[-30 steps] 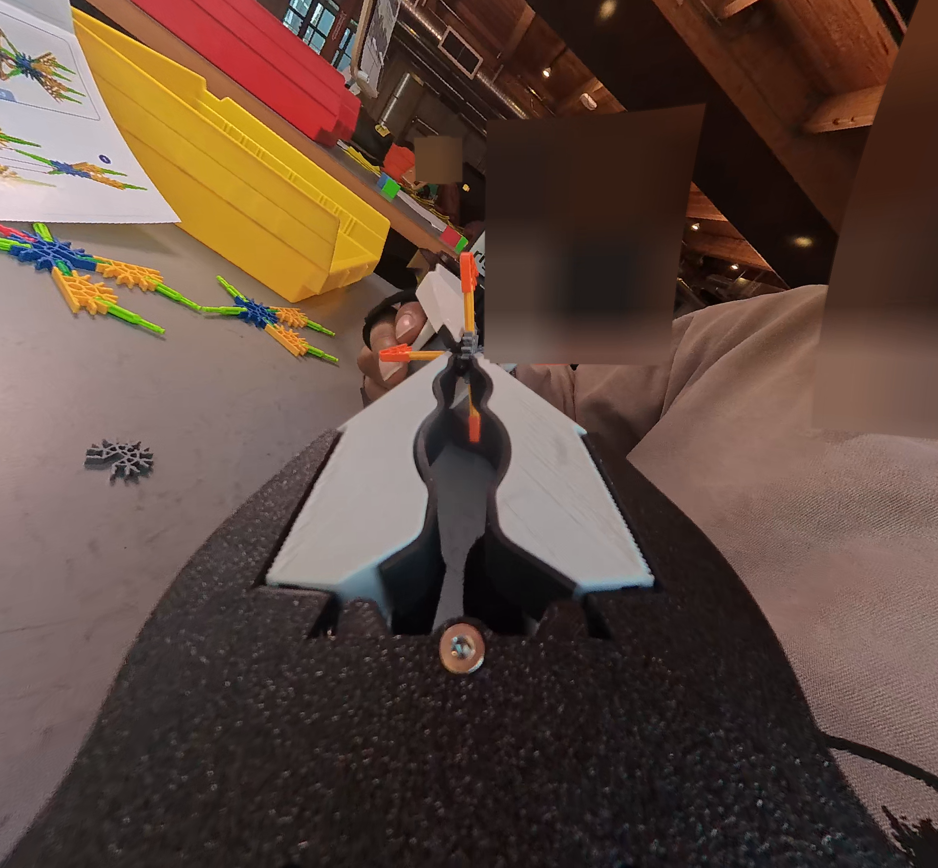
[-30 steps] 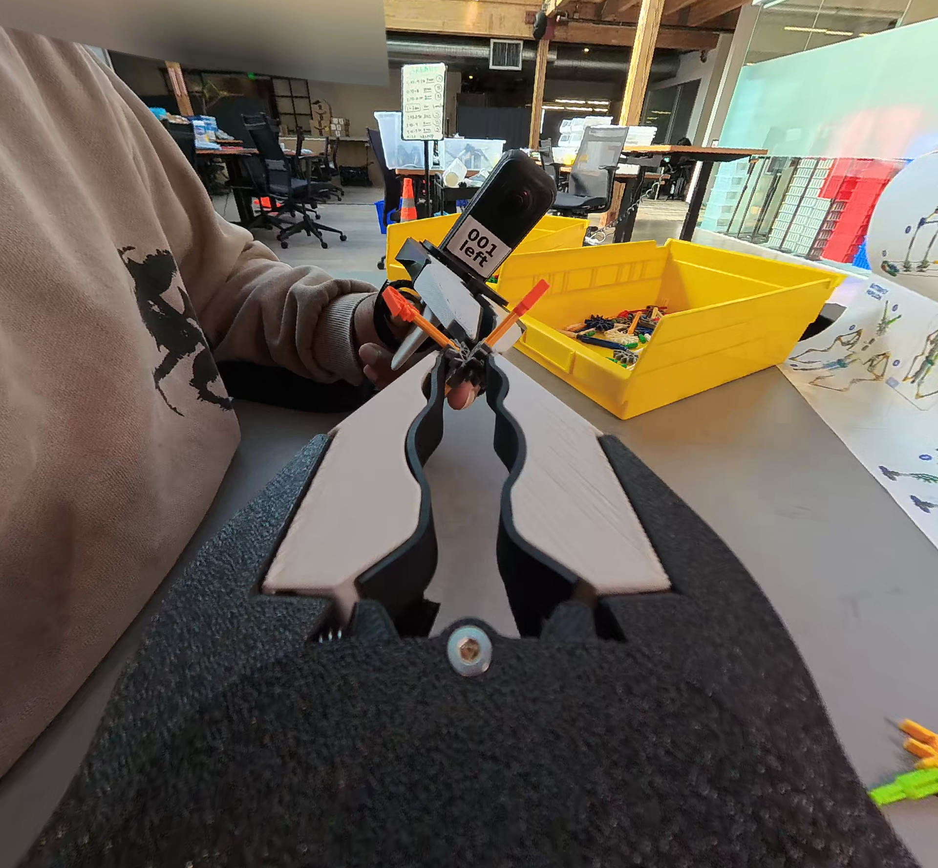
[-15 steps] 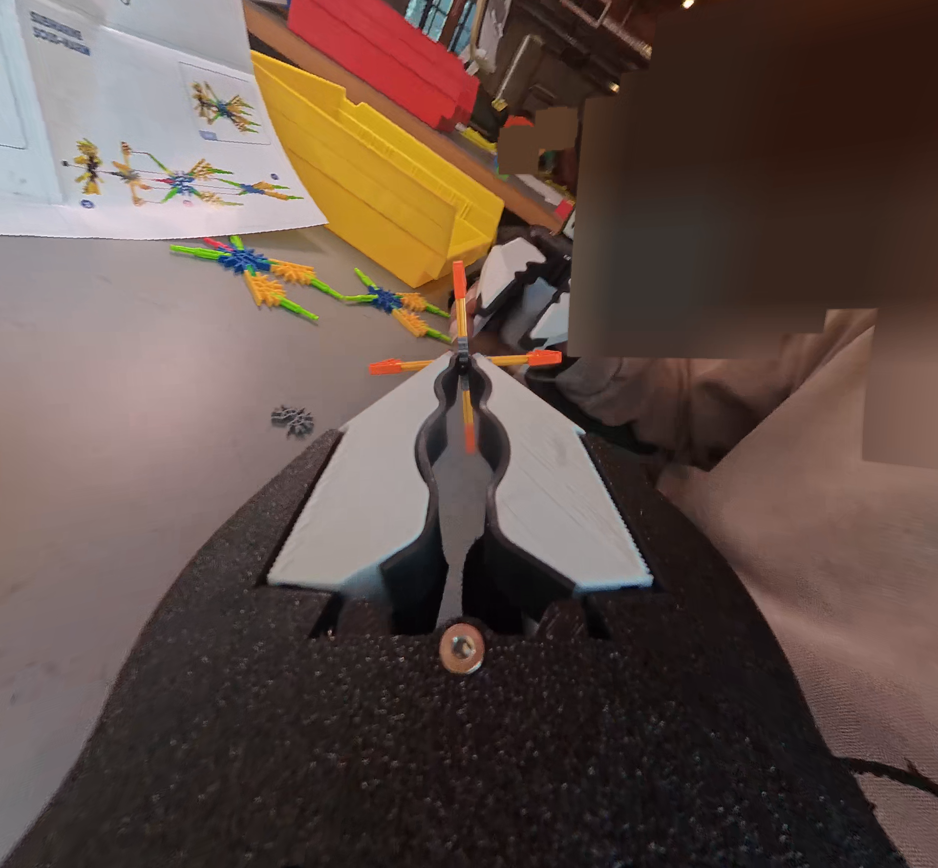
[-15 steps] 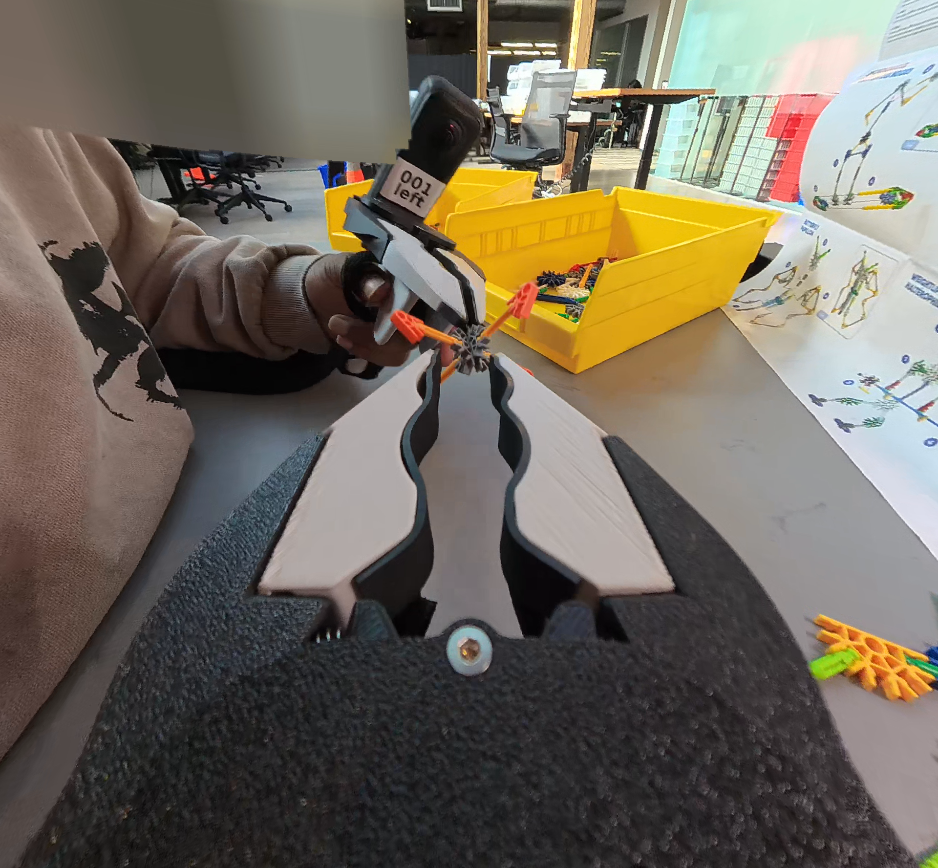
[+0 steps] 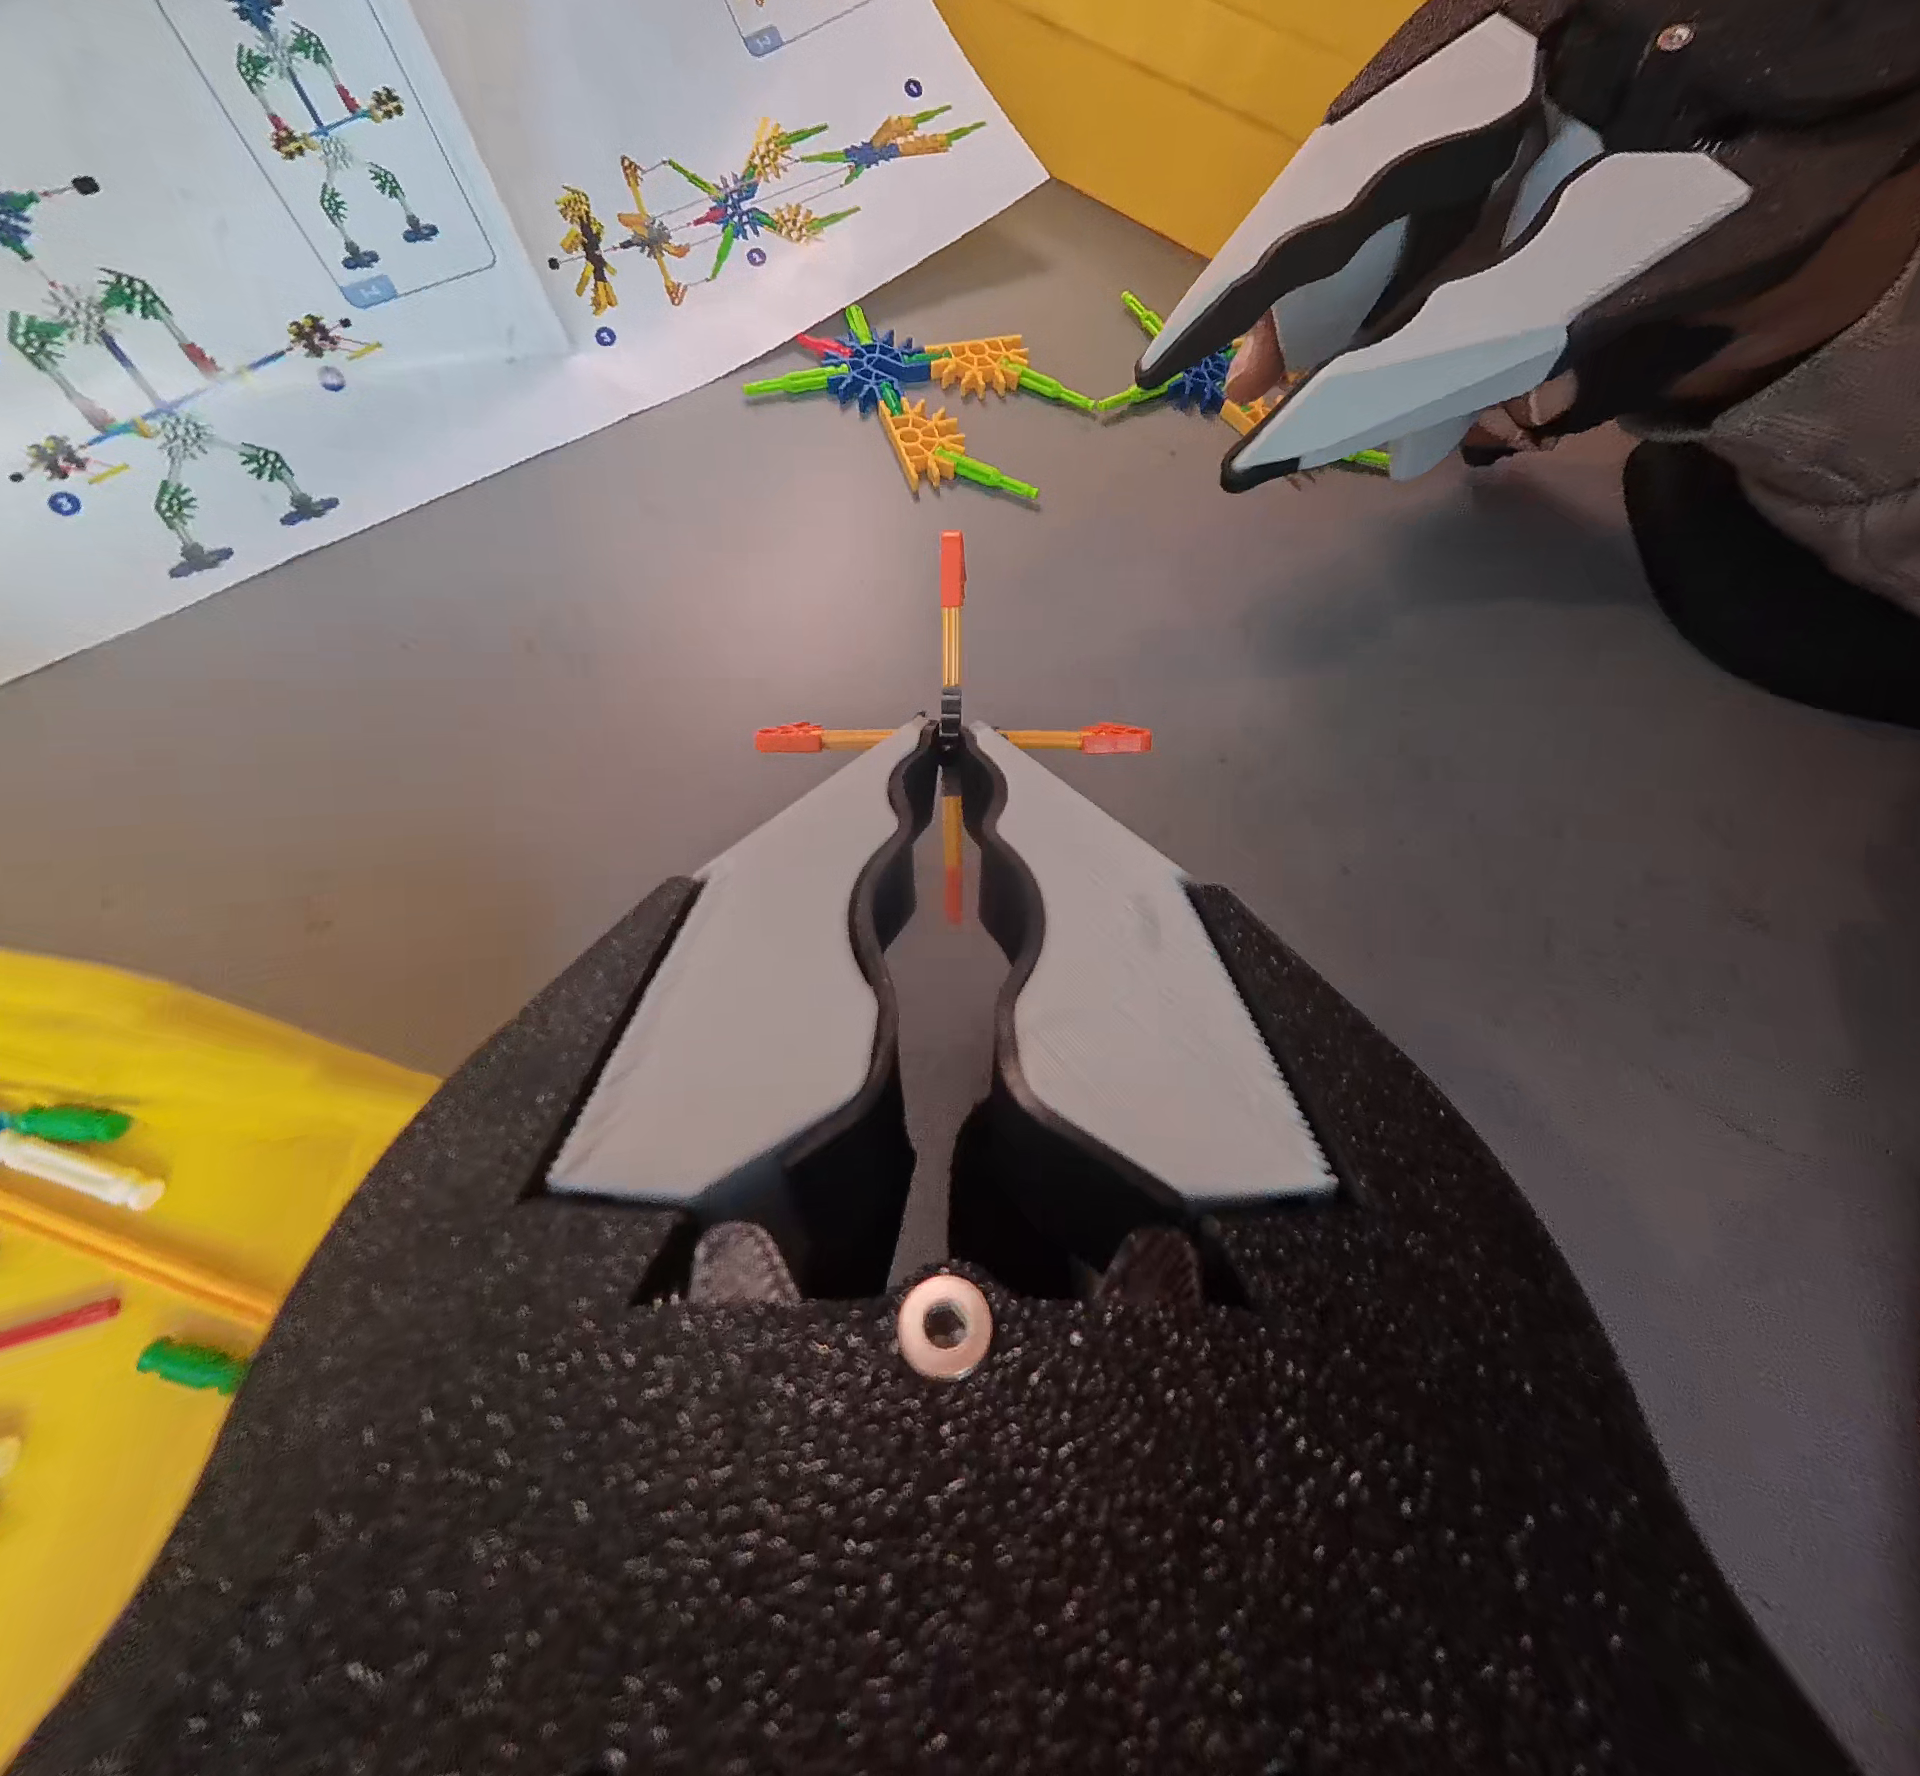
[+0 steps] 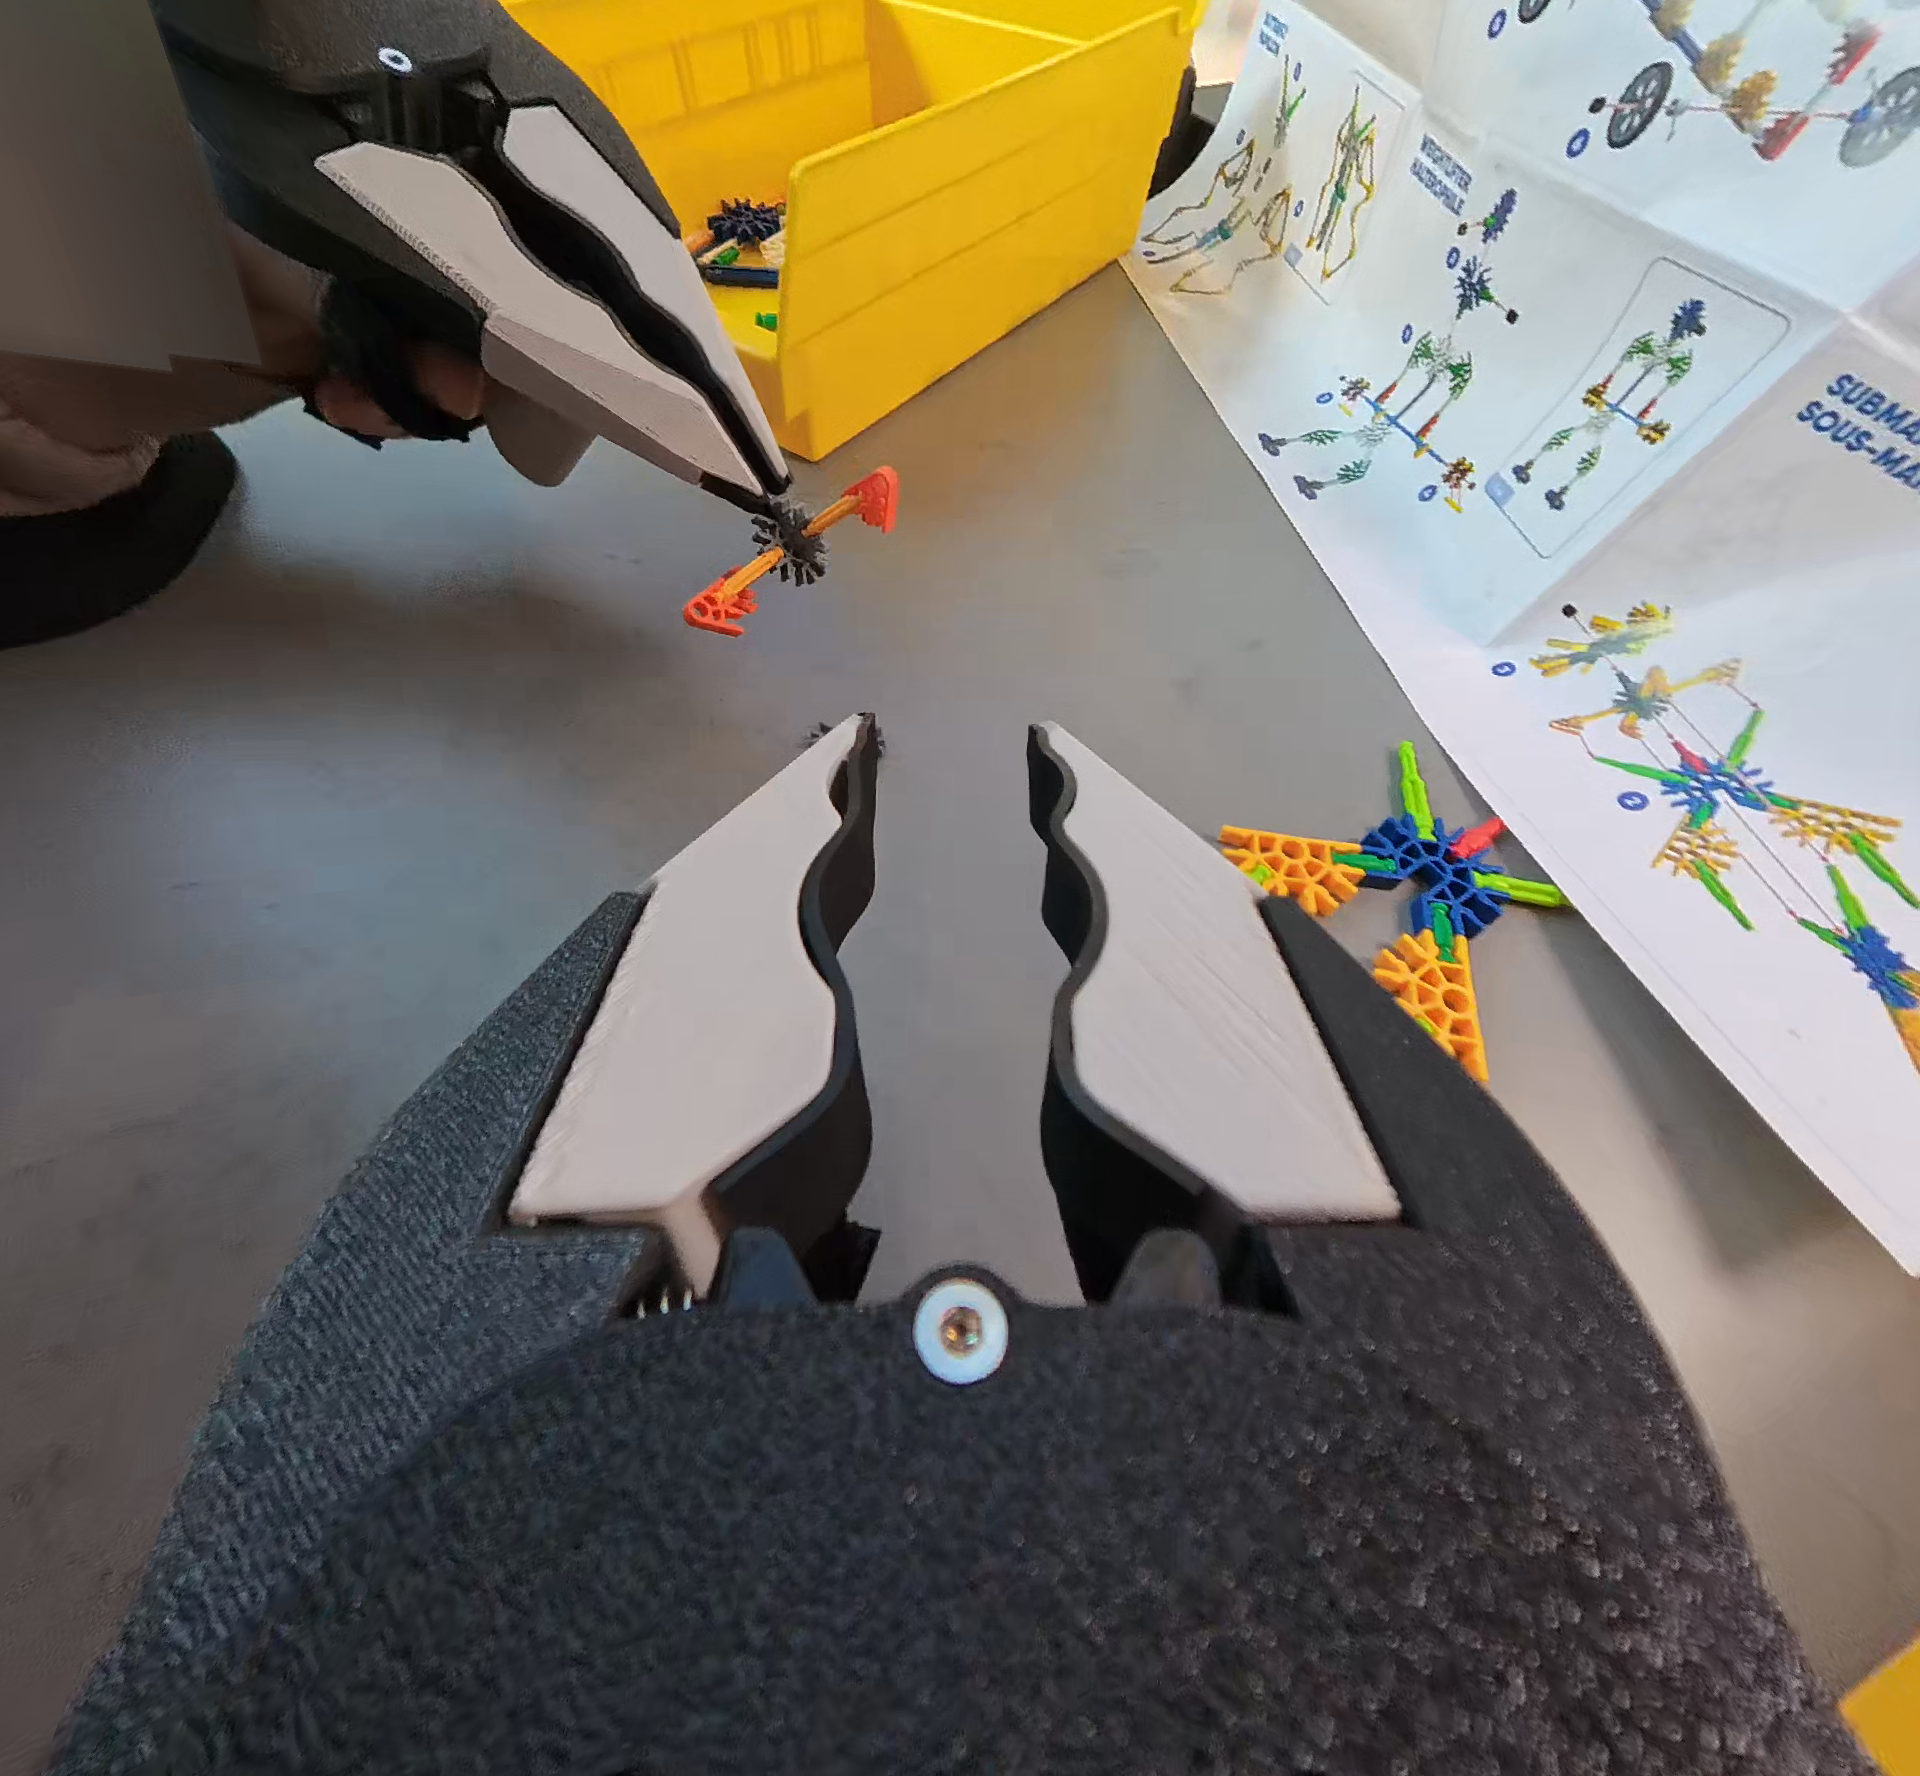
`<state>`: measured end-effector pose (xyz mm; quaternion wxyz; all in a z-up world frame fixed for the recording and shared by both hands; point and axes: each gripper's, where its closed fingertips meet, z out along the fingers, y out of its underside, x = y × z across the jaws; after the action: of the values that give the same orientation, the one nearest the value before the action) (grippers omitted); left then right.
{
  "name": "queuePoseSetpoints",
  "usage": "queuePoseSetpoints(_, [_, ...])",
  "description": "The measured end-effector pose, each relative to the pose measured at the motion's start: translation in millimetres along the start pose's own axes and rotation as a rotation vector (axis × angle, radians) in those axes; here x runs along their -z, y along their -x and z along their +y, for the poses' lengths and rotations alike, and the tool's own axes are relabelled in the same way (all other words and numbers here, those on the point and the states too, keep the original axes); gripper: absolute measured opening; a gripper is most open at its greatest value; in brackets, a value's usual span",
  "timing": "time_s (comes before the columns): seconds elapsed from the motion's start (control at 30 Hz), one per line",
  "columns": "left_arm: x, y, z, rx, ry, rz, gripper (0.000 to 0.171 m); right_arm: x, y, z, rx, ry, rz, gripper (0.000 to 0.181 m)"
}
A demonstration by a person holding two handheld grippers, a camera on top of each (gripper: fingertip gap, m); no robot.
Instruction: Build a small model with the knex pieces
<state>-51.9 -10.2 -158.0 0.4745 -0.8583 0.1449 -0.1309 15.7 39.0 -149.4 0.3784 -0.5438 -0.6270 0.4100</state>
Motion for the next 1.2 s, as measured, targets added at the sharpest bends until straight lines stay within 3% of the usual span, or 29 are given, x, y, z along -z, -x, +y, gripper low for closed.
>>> queuePoseSetpoints(0.1, [-26, 7, -28, 0.008, 0.030, -0.011, 0.003, 16, -7, 0, -0.029, 0.049, 0.002, 0.035])
queuePoseSetpoints(0.2, [-58, 28, -43, -0.008, 0.137, -0.090, 0.003, 38, -8, 9, -0.053, 0.135, -0.011, 0.050])
queuePoseSetpoints(0.37, [-100, 72, -33, -0.089, 0.369, -0.247, 0.003, 75, -27, 42, -0.027, 0.277, 0.107, 0.068])
queuePoseSetpoints(0.53, [-118, 86, -27, -0.023, 0.416, -0.229, 0.004, 89, -45, 54, -0.098, 0.273, 0.175, 0.065])
queuePoseSetpoints(0.6, [-114, 88, -28, -0.012, 0.414, -0.230, 0.020, 90, -47, 53, -0.125, 0.252, 0.183, 0.062])
queuePoseSetpoints(0.77, [-85, 67, -45, -0.027, 0.287, -0.208, 0.025, 73, -42, 35, -0.187, 0.160, 0.172, 0.059])
queuePoseSetpoints(0.87, [-57, 38, -47, -0.041, 0.185, -0.160, 0.025, 38, -39, 24, -0.237, 0.154, 0.181, 0.079])
queuePoseSetpoints(0.97, [-30, 12, -31, 0.001, 0.100, -0.100, 0.025, 0, -53, 27, -0.206, 0.260, 0.247, 0.100])
queuePoseSetpoints(1.1, [2, 2, 6, 0.049, 0.017, -0.094, 0.024, -35, -97, 52, -0.242, 0.450, 0.323, 0.111])
queuePoseSetpoints(1.13, [9, 5, 16, 0.058, 0.004, -0.111, 0.024, -41, -102, 63, -0.271, 0.502, 0.313, 0.110])
queuePoseSetpoints(1.2, [24, 9, 27, 0.092, -0.029, -0.122, 0.023, -43, -106, 69, -0.258, 0.545, 0.306, 0.086])
